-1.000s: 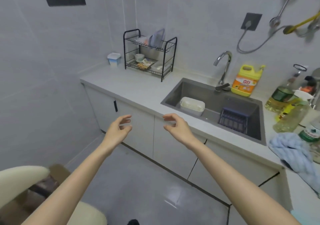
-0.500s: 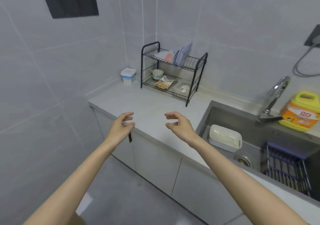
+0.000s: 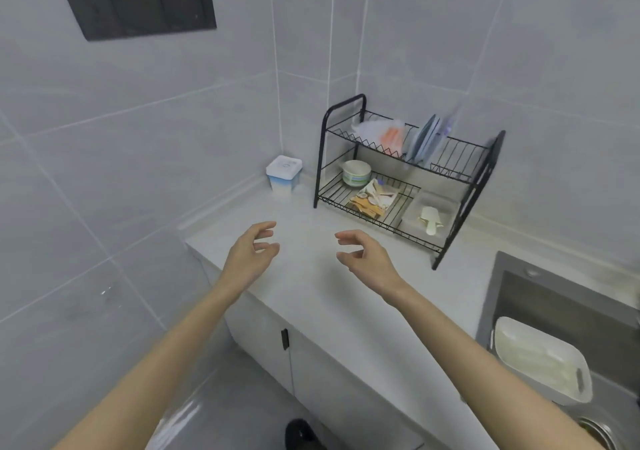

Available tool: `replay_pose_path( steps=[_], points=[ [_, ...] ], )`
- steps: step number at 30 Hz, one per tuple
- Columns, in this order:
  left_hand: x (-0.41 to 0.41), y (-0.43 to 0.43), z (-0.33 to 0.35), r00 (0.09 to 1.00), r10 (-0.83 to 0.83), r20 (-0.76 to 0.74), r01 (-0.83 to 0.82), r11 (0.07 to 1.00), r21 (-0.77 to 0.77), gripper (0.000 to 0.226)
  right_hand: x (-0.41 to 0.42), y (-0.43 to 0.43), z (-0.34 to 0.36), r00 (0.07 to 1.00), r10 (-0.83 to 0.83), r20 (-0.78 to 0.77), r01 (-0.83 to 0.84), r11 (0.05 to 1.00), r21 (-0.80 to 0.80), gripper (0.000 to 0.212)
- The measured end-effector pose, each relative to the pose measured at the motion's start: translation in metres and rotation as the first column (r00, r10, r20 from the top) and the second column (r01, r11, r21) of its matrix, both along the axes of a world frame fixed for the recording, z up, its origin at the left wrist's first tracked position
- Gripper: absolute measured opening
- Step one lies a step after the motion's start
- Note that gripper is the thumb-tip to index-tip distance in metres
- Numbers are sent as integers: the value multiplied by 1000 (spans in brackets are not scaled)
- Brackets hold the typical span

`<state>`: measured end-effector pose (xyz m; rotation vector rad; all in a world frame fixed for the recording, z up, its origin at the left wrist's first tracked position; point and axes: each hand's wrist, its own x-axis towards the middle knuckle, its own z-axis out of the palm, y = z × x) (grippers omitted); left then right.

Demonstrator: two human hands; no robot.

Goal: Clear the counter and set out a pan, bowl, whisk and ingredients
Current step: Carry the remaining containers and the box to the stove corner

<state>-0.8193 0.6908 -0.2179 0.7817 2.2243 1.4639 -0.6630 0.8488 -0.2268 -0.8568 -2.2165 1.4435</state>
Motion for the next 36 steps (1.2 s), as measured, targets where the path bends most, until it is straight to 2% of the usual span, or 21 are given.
replay_pose_path(
  steps=[11,17,23,27,31,36],
  points=[
    [-163,97,-7,999,41,30,-36,991,-130,40,-167,93,-21,997,60,51,-56,996,-70,33],
    [-239,131,-25,997,31,68,-23,992,-121,42,-241,123,-35,992,81,94,-70,991,-116,38],
    [-321,186,-49,989,-17,146,40,988,-152,51,-320,147,-54,989,-41,143,59,990,-125,51],
    [-360,229,-64,969,-84,232,128,975,-181,55,-369,163,-73,962,-170,213,202,969,-139,57],
    [-395,263,-90,954,-221,200,264,940,-218,53,-407,177,-89,940,-259,223,306,928,-212,59],
    [-403,279,-99,903,-297,311,341,935,-97,43,-429,184,-102,914,-374,158,405,869,-285,54]
  ],
)
